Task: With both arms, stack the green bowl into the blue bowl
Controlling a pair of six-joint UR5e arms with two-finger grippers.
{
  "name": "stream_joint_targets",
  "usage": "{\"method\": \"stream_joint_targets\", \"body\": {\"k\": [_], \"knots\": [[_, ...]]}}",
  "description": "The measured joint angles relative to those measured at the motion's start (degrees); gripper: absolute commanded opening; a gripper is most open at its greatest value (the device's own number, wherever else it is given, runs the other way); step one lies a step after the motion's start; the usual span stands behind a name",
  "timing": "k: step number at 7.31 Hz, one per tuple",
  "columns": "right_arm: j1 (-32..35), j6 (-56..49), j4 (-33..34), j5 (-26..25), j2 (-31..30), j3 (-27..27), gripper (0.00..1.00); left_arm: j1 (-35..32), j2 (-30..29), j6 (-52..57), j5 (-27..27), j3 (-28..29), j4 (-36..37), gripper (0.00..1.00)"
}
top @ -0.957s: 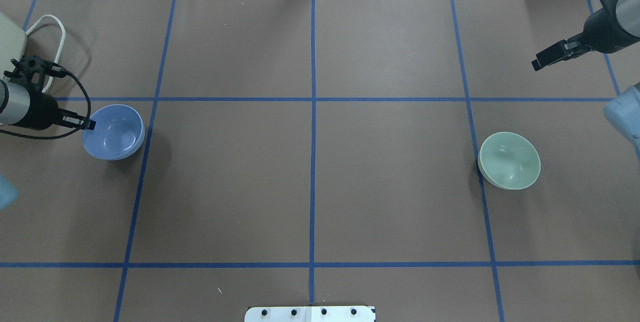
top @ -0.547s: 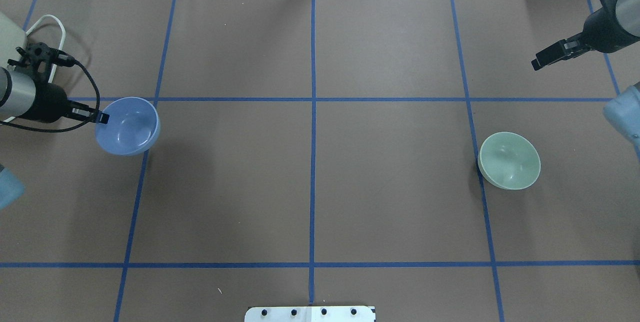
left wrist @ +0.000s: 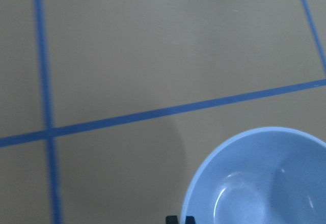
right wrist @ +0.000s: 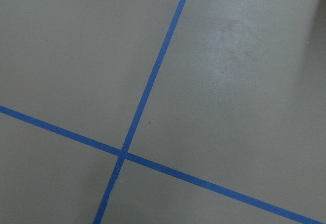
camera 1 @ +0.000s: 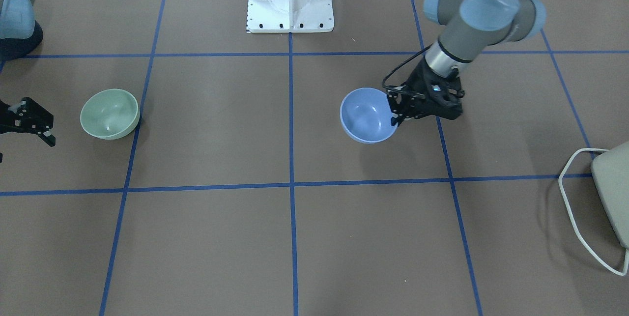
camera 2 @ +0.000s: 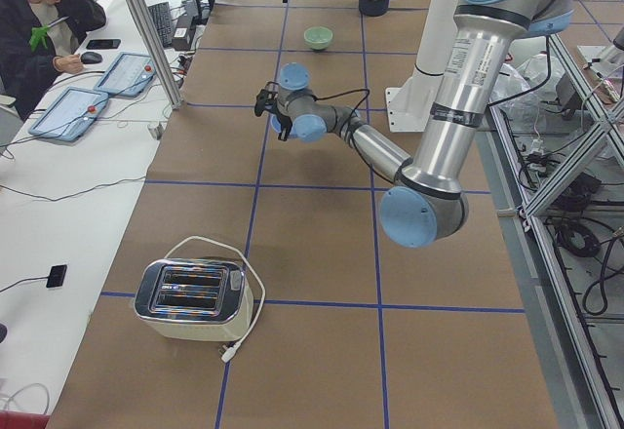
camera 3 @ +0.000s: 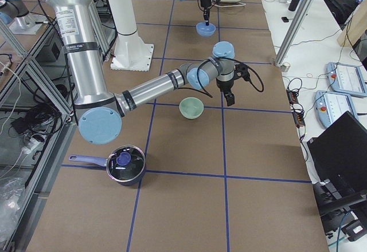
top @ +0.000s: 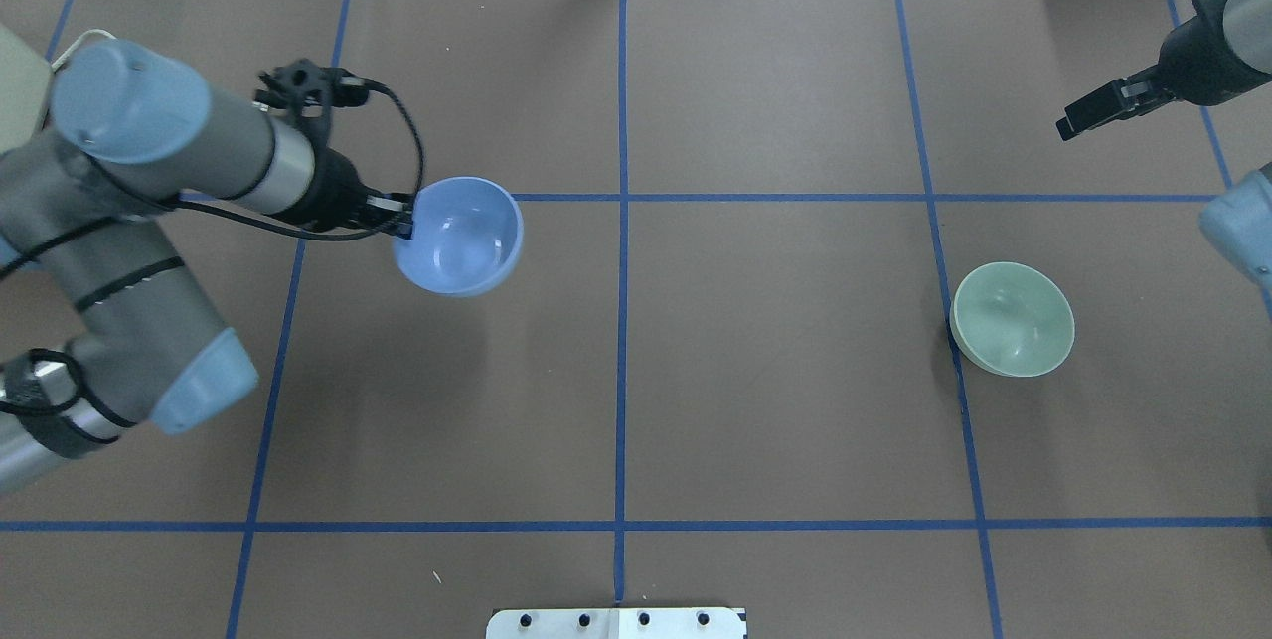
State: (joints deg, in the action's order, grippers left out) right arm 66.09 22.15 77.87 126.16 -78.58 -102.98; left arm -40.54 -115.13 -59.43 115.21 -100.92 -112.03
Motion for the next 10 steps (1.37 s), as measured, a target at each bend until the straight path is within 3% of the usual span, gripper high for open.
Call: {"method": "stream_joint_targets", "body": {"k": [3, 5, 6, 7, 8, 9, 10], "knots": [[0.0, 0.0, 0.0, 0.0, 0.1, 0.3, 1.0, 8.9, -12.5, -7.1, -9.8, 9.2, 3.5, 0.0], [0.0, 0.0, 0.0, 0.0, 0.1, 0.4, 1.0, 10.6, -14.8, -7.7, -11.8, 12.4, 3.5, 0.0], [0.0, 0.0, 0.0, 0.0, 0.1, 0.4, 1.0, 10.9, -15.0, -7.8, -12.2, 12.8, 3.5, 0.08], [0.0, 0.0, 0.0, 0.0, 0.1, 0.4, 1.0, 11.2, -15.0, -7.7, -12.6, 12.9, 3.5, 0.31], [0.0, 0.0, 0.0, 0.0, 0.1, 0.4, 1.0, 11.4, -14.9, -7.5, -13.2, 13.0, 3.5, 0.7], [0.0, 0.0, 0.0, 0.0, 0.1, 0.4, 1.0, 11.6, -14.8, -7.4, -13.7, 13.0, 3.5, 0.98], [0.0, 0.0, 0.0, 0.0, 0.1, 0.4, 1.0, 11.7, -14.7, -7.4, -14.1, 12.8, 3.5, 0.98]]}}
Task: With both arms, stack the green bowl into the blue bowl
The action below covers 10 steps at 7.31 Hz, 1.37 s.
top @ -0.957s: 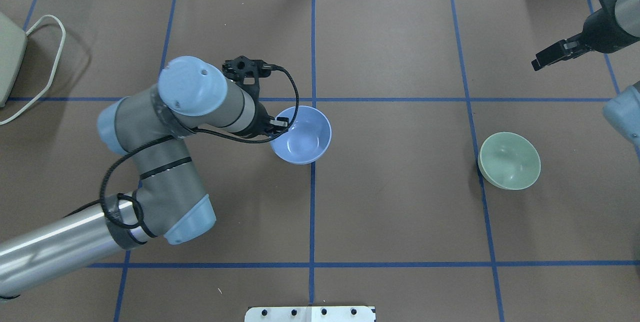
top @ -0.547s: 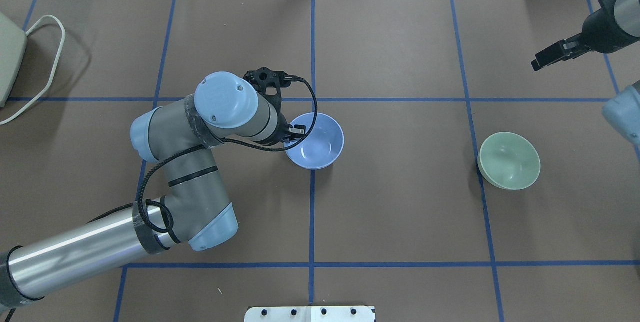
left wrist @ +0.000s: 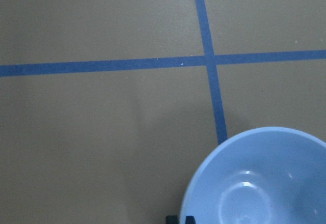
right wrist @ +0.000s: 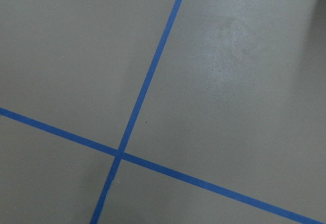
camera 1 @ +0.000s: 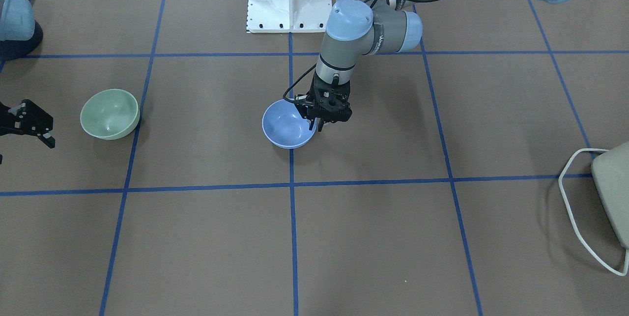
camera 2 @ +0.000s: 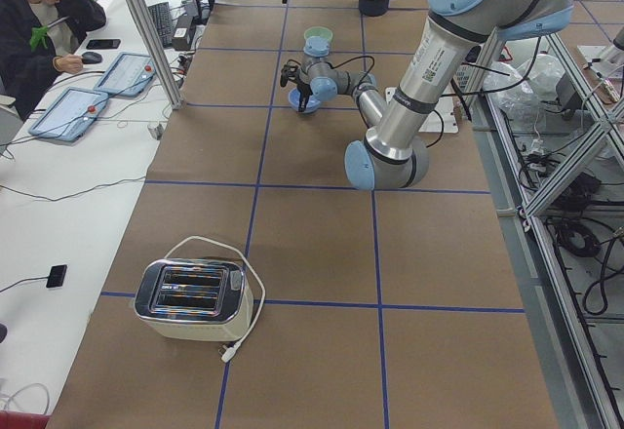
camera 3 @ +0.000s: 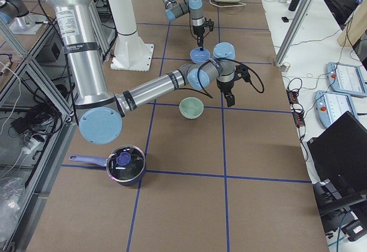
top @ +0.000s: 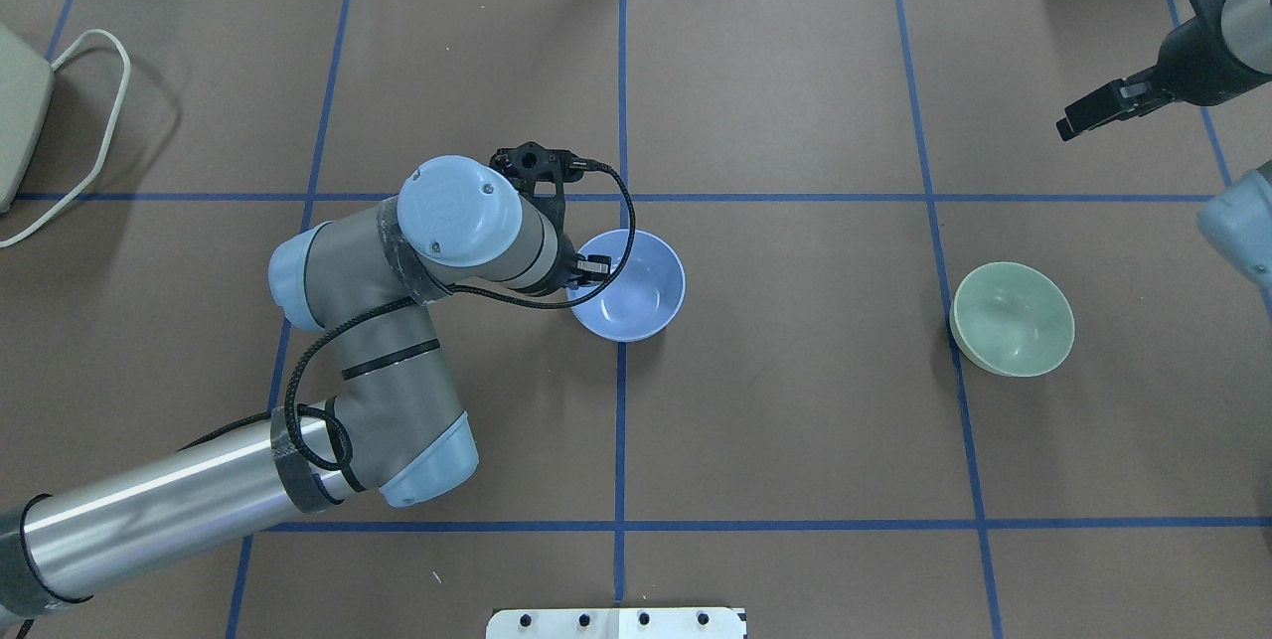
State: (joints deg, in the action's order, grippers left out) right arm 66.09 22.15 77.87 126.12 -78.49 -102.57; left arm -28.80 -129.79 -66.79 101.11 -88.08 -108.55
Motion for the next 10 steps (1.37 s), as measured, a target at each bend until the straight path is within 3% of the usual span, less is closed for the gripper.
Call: {"method": "stream_joint_targets", "body": {"k": [3, 5, 7, 10], "knots": [[0.0, -0.1, -0.1, 0.2, -0.7, -0.2, 1.0, -1.8, 1.4, 3.2, 1.8, -5.8, 3.4, 0.98], [-0.1, 0.0, -0.5, 0.5, -3.5, -1.7, 1.0, -8.3, 6.7, 12.0, 8.7, -16.0, 12.9, 0.98], [-1.9, 1.8, -0.8, 0.7, -8.7, -5.3, 1.0, -17.8, 12.3, 25.8, 14.9, -23.1, 21.6, 0.98], [-7.7, 7.8, -1.7, 0.3, -14.8, -9.4, 0.96, -38.2, 22.4, 56.3, 23.6, -23.0, 26.5, 0.98]]}}
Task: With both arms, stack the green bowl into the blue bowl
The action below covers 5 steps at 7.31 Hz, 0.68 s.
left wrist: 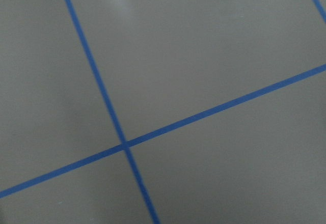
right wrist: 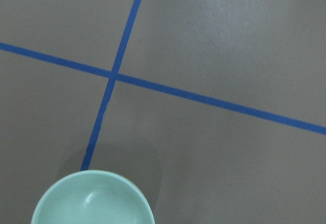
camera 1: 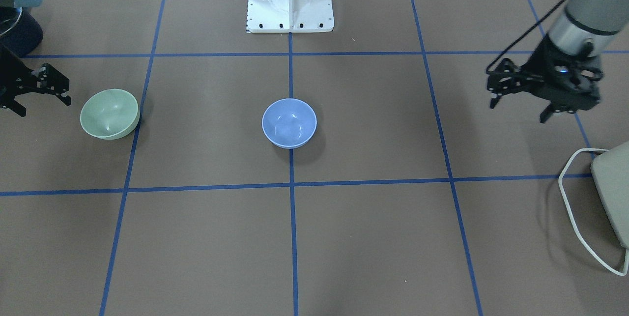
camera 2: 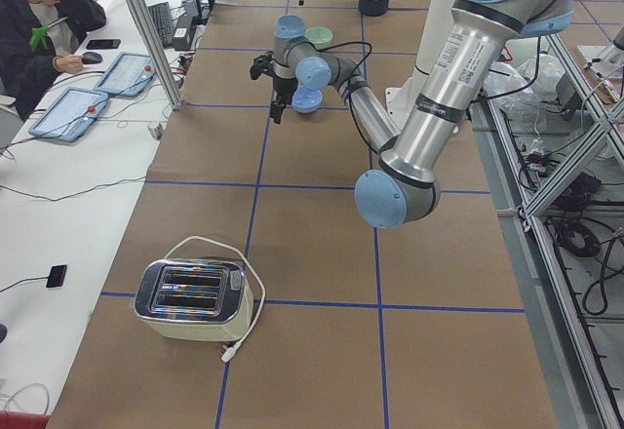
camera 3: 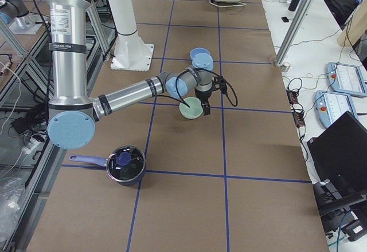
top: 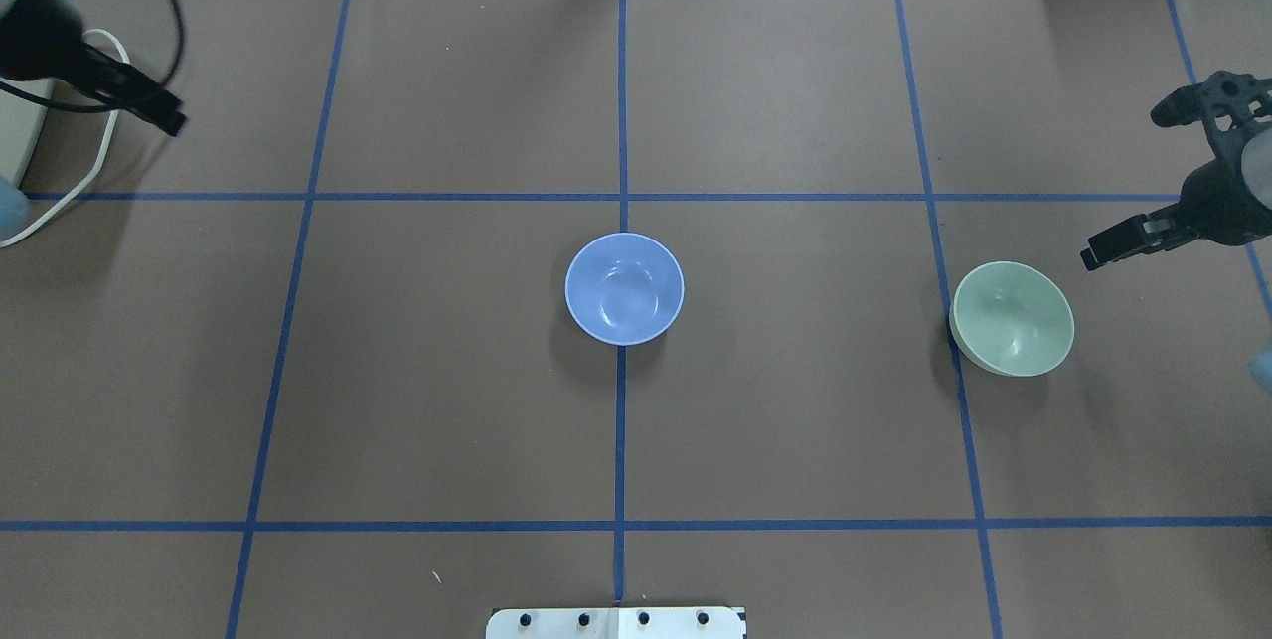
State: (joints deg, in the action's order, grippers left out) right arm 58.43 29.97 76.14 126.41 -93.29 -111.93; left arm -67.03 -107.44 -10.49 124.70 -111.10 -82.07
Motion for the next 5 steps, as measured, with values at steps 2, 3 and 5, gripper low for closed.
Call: {"method": "stream_joint_targets", "body": {"k": [2, 3, 5], "knots": [[-2.8, 1.6, -3.7, -1.3, -1.6, 0.8, 0.93, -10.7, 3.6, 18.6, 2.4, 4.6, 0.4, 0.98], [-4.3, 2.9, -6.4, -2.2, -1.9, 2.4, 0.93, -14.5, 5.1, 25.4, 2.8, 6.6, 0.4, 0.98], [-6.8, 6.5, -12.4, -4.1, -2.0, 5.0, 0.94, -19.9, 9.3, 32.3, 3.2, 8.1, 0.9, 0.98]]}}
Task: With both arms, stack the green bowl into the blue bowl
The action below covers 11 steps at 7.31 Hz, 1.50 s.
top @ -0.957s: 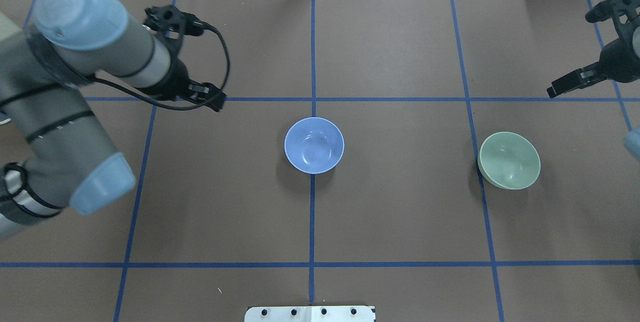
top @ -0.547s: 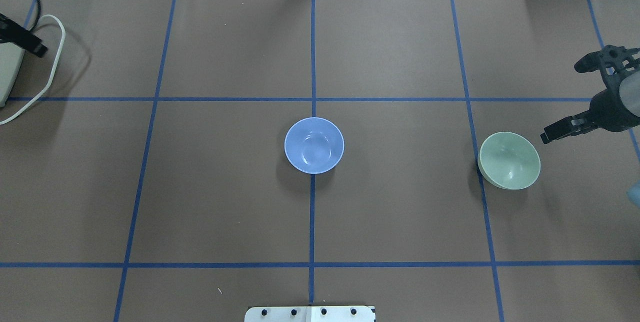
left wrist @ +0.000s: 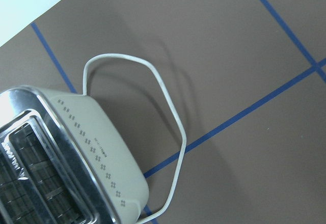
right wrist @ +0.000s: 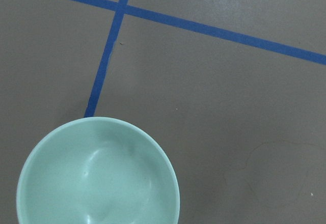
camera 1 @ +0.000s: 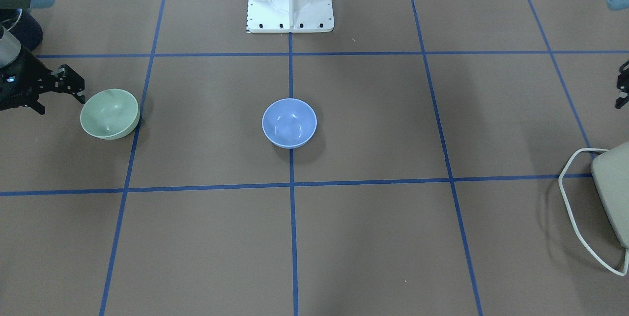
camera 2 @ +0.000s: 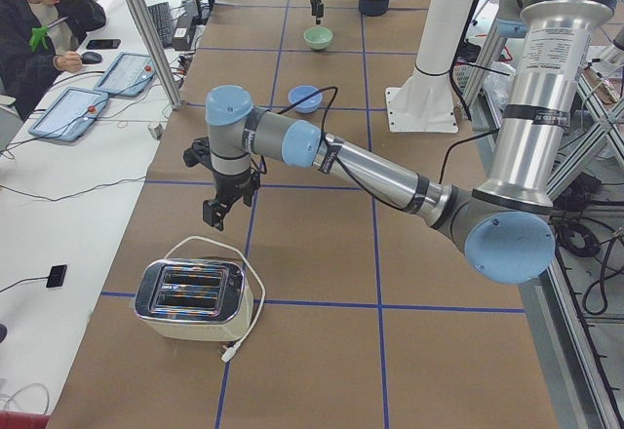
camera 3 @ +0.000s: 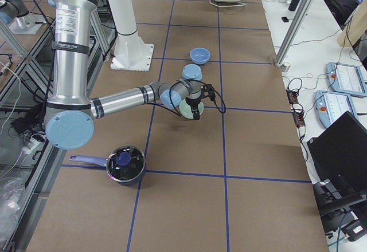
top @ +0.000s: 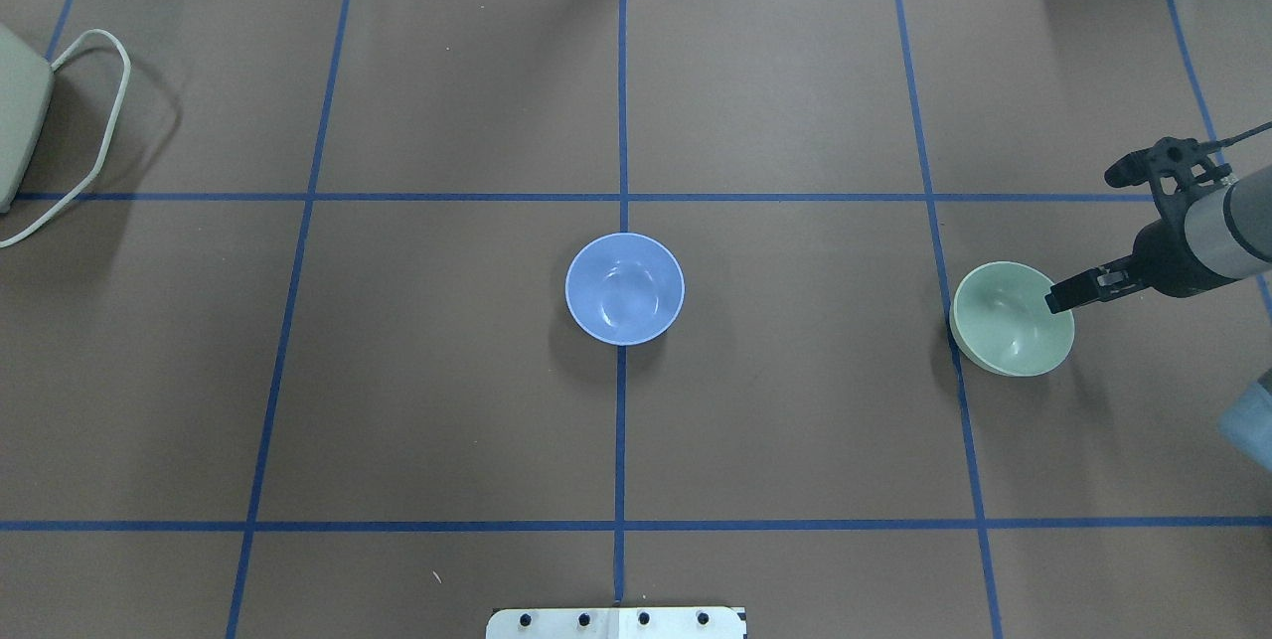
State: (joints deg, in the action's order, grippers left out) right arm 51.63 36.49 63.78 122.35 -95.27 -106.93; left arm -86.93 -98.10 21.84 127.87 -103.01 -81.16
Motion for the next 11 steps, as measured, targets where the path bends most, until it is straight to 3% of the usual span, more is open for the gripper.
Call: {"method": "stream_joint_targets", "body": {"k": [2, 4, 5, 6, 7, 11], "knots": [[-1.0, 1.1, -1.8, -0.5, 0.0, 1.0, 0.94, -4.9, 4.7, 1.5, 1.3, 1.9, 1.1, 0.98], [-1.6, 1.2, -2.9, -0.7, 0.0, 1.8, 0.93, -9.9, 9.8, 1.2, 6.6, 3.4, -1.2, 0.98], [-1.8, 1.2, -4.4, -0.7, 0.2, 3.0, 0.77, -10.9, 11.0, 1.1, 8.0, 3.2, -1.9, 0.98], [-1.9, 1.2, -6.7, -0.6, 0.5, 4.5, 0.28, -11.2, 11.5, 1.0, 8.6, 3.1, -2.2, 0.98], [-1.9, 1.2, -8.2, -0.4, 0.6, 5.4, 0.0, -11.3, 11.6, 1.0, 8.8, 3.0, -2.3, 0.98], [-1.7, 1.1, -8.9, 0.2, 0.7, 5.3, 0.0, -11.3, 11.7, 1.1, 8.9, 2.7, -2.5, 0.98]]}}
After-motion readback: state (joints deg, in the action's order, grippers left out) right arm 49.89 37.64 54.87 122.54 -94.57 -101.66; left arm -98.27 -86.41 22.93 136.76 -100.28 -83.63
